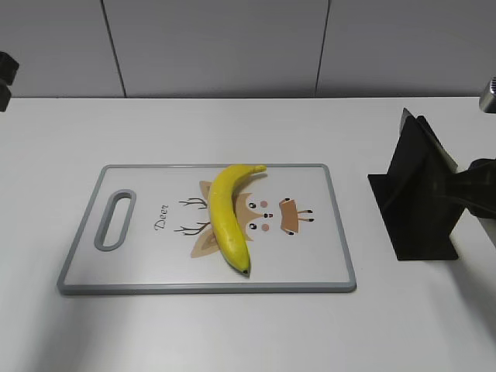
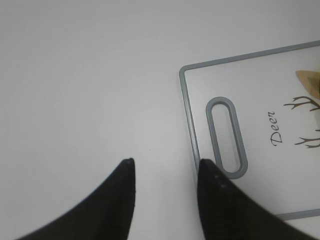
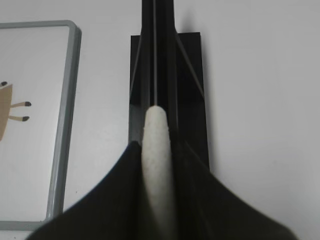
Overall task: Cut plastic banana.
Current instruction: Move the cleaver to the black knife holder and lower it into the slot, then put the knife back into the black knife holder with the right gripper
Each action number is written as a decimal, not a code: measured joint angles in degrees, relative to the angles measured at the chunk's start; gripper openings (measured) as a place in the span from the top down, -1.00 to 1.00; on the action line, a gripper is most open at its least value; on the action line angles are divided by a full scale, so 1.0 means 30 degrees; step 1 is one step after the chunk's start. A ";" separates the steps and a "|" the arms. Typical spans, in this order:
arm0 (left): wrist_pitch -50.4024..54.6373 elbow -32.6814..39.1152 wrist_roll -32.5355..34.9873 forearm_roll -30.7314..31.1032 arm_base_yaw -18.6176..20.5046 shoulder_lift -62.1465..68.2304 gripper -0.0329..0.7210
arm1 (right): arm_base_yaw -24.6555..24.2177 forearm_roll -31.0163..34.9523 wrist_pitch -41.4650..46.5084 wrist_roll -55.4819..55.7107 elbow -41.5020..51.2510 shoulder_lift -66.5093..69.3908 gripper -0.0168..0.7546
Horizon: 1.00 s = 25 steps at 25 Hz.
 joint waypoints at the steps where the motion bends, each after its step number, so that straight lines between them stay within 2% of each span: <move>1: -0.0018 0.0000 0.0000 0.0000 0.0000 0.0000 -0.17 | 0.0000 -0.0062 0.0009 -0.0023 0.0000 0.0141 0.53; 22: -0.0002 0.0000 0.0000 0.0000 0.0000 0.0000 -0.18 | 0.0000 -0.0283 -0.0023 -0.0135 -0.0131 0.0780 0.53; 25: -0.0002 0.0000 0.0000 0.0000 0.0000 0.0000 -0.17 | 0.0015 0.0012 0.0077 -0.0156 -0.0210 0.0804 0.37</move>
